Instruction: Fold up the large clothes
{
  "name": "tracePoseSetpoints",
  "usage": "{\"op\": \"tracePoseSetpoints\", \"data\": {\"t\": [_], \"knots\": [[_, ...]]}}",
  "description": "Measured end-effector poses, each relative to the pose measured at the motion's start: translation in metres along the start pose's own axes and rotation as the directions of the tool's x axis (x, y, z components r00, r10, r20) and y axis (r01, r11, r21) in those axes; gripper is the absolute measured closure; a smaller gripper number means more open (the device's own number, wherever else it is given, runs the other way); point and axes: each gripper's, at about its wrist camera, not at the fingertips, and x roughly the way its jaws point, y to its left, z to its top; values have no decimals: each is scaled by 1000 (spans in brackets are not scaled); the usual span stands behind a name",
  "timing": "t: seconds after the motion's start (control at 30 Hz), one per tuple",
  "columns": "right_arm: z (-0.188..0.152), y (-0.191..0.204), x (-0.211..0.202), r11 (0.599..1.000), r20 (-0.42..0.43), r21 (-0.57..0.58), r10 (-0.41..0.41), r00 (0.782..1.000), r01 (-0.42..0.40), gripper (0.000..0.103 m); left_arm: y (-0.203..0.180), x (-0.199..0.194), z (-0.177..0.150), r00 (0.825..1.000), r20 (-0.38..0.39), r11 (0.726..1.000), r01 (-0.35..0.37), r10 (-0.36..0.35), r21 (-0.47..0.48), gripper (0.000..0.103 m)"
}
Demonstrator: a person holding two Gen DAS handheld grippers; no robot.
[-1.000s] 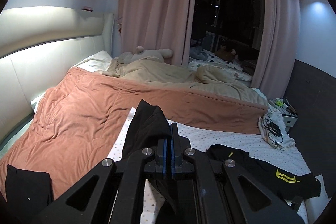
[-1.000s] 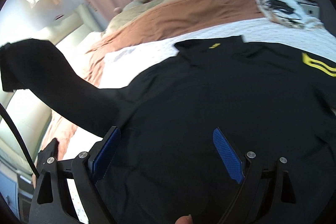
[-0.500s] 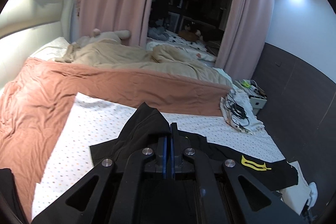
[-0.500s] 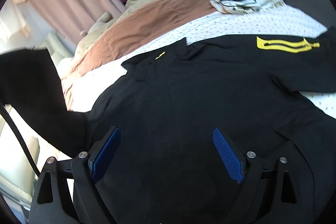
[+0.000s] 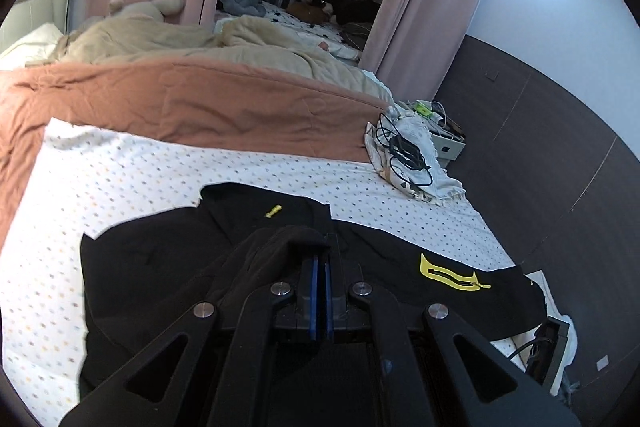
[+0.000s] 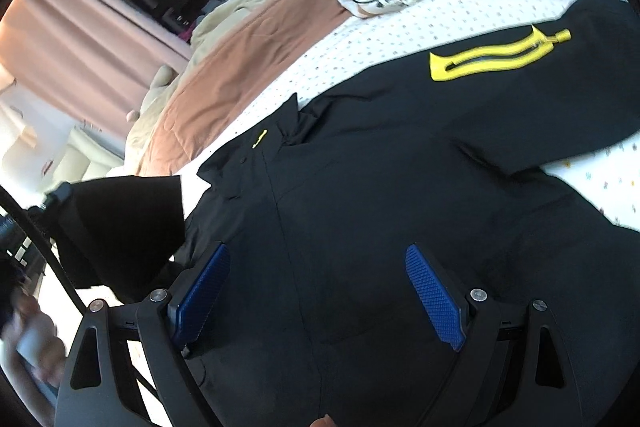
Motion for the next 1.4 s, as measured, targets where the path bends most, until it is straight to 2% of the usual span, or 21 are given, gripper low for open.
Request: {"op": "tracePoseSetpoints", "data": {"t": [0.17,0.23,0.33,0.37,0.43,0.47,0.5,0.7,0.83,0.93,1.07,1.17,1.23,1.3,1.4], "knots": [[-4,-10,-5,994,-1,98,44,999,-43,14,3,41,-34,996,-74,994,34,-42,-101,98],[-3,-12,-6,993,-2,103,51,999,-50,14,7,57,-50,992,-115,987,42,-60,-156,98],[1,-19,-8,993,15,115,39,999,-40,14,7,74,-66,986,-150,983,46,-73,-176,96],[-1,-20,-9,992,19,121,38,999,-40,14,7,77,-70,984,-157,982,48,-78,-185,86],[-1,-21,-10,991,24,126,39,999,-41,14,8,75,-76,983,-162,978,50,-84,-200,32],[-2,-21,-10,992,24,124,36,999,-39,14,9,75,-78,984,-155,976,58,-92,-208,2],[-3,-18,-10,992,24,120,33,999,-36,14,10,69,-79,988,-128,975,60,-89,-215,0],[-10,0,-10,998,14,51,30,999,-30,14,29,24,-89,993,-104,967,31,-59,-251,0],[-14,17,-6,999,5,-17,40,999,-40,14,47,-18,-100,998,-56,969,-40,27,-243,0],[-20,31,-1,997,-2,-75,33,999,-33,14,63,-51,-109,992,-21,962,-123,121,-245,0],[-29,53,6,984,-3,-178,0,1000,0,14,89,-77,-125,990,34,947,-121,137,-298,0],[-41,71,15,961,-4,-273,-48,999,45,14,108,-79,-132,987,36,942,-139,158,-306,0],[-50,82,25,937,-9,-338,-95,995,86,14,122,-78,-136,990,24,935,-123,139,-332,0],[-60,87,41,905,-20,-403,-159,987,137,14,134,-77,-137,992,19,928,-107,122,-357,0],[-72,91,64,862,-40,-469,-235,971,190,14,146,-76,-139,989,2,921,-136,147,-365,0]]}}
